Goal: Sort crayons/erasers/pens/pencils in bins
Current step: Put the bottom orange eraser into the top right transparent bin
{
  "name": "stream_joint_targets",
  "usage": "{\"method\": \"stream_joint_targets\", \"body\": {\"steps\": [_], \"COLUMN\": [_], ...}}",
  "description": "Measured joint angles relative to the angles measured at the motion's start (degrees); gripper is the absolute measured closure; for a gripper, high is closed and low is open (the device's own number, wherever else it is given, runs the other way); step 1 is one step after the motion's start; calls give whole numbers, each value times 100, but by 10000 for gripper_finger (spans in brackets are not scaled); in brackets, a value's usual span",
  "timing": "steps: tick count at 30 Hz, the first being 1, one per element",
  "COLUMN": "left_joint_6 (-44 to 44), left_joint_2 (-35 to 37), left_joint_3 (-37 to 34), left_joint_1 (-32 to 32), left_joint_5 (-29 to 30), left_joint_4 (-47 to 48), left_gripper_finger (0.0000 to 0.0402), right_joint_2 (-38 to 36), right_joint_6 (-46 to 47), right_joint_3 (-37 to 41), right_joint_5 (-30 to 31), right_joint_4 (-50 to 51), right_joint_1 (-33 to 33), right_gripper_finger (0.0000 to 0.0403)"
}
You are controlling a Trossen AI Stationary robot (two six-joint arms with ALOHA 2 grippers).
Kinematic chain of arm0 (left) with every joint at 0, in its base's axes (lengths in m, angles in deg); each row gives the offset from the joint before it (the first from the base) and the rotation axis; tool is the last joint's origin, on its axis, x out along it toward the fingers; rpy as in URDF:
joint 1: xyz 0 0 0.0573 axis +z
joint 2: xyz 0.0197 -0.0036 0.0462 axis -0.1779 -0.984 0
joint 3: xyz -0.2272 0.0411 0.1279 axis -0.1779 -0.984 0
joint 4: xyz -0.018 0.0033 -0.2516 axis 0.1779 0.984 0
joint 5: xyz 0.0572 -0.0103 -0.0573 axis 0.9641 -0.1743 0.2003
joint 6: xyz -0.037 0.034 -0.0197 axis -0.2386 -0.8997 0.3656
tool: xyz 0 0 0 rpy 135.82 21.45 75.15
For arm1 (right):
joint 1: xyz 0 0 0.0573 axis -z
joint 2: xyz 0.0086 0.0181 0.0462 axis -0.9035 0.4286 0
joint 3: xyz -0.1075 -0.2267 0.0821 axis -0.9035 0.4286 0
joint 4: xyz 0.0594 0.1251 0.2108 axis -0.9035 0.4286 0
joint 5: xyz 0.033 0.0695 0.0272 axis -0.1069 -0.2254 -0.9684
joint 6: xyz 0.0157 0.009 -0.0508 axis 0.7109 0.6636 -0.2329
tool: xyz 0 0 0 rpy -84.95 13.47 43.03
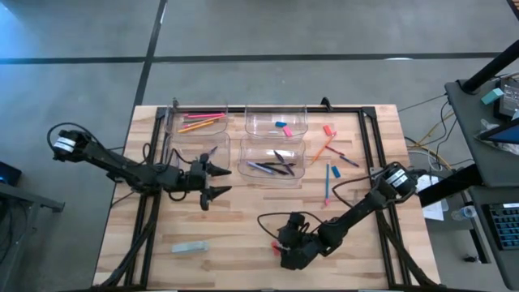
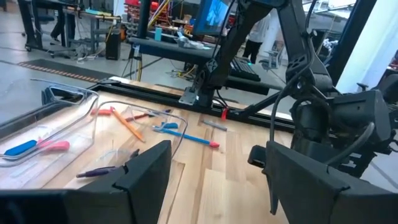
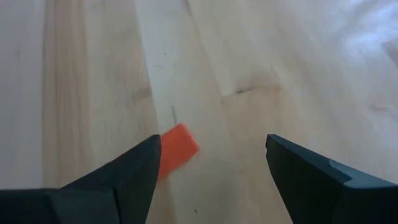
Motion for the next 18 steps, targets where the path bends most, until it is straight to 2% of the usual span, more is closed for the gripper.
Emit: {"method": "stream_joint_targets", "body": {"steps": [8, 18], "left_joint_6": [7, 13], "left_joint_2": [0, 0], "left_joint_3": [0, -2], "left_joint_1": [0, 0], "left_joint_5": [-2, 0], "left_joint_4": [0, 4], "left_gripper_finger": [155, 155], "right_joint_2": [287, 368], "right_joint_6": [78, -167], "right_joint_3": [-15, -366], "right_joint_5": [-202, -354], "right_joint_4": [-335, -140], "right_joint_1": [-2, 6], "right_gripper_finger": [124, 132]}}
